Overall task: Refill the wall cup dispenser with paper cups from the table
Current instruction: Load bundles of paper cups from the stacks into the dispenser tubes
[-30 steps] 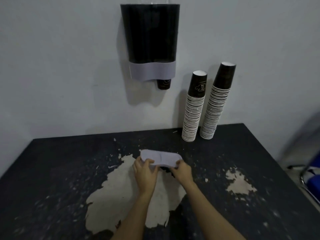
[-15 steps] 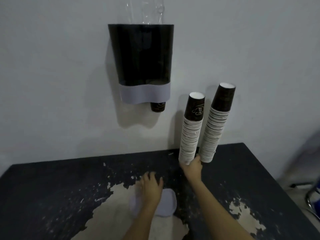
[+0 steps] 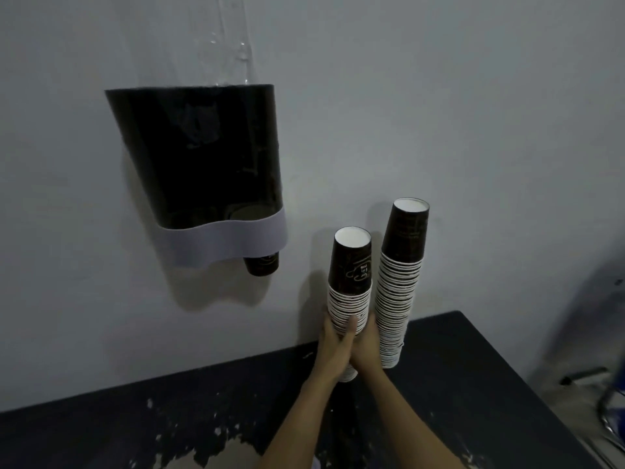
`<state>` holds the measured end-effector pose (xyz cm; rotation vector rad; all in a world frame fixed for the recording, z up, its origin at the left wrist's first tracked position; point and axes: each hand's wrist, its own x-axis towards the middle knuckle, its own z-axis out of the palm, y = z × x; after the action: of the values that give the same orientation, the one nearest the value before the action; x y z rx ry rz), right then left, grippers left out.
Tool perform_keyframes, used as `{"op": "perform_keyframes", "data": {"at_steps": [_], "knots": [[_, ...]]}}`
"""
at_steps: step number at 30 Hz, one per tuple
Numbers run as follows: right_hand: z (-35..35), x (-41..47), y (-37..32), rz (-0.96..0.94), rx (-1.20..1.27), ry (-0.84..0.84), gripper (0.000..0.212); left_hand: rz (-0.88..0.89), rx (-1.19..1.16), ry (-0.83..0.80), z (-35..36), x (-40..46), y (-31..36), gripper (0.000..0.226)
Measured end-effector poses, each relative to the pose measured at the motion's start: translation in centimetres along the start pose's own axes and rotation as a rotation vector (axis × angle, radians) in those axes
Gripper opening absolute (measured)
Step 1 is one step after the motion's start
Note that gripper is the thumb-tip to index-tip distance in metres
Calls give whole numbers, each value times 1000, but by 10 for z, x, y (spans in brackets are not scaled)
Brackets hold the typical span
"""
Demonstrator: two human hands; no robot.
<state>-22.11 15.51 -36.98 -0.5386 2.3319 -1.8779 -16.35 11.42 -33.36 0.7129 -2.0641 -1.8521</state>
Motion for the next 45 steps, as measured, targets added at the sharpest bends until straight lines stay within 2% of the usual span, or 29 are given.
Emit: {"op": "perform_keyframes", "data": {"at_steps": [1, 3, 5, 8, 11, 14, 19, 23, 27, 31, 33, 37, 45], "knots": [[-3, -3, -1, 15, -6, -22, 62, 12, -6, 9, 3, -5, 0, 114], [-10, -11, -1, 52, -7, -33, 77, 20, -29, 31, 7, -15, -2, 89], [-20, -26, -4, 73, -3, -20, 76, 20, -44, 53, 14, -29, -2, 75], [-39, -52, -6, 124, 4, 33, 63, 9, -29, 46, 26, -54, -2, 96], [-61, -70, -6, 226, 2, 91, 71, -6, -6, -18, 40, -68, -3, 111], [-84, -80, -3, 265, 7, 135, 76, -32, 26, -127, 52, -81, 9, 90], [-123, -63, 5, 326, -18, 194, 85, -63, 183, -90, 59, -62, 20, 76], [-147, -34, 14, 346, -30, 229, 85, -90, 356, -13, 53, -25, 33, 97], [-156, 7, 24, 328, -9, 254, 87, -33, 371, 1, 60, 20, 48, 115], [-155, 42, 35, 300, -46, 181, 87, 48, 333, -12, 77, 51, 47, 129], [-154, 60, 38, 287, -61, 139, 86, 100, 246, 48, 84, 62, 43, 122], [-145, 77, 41, 260, -66, 72, 84, 165, 239, 98, 80, 63, 35, 85], [-106, 74, 33, 189, -148, -87, 87, 191, 268, 298, 33, 36, 26, 84]]}}
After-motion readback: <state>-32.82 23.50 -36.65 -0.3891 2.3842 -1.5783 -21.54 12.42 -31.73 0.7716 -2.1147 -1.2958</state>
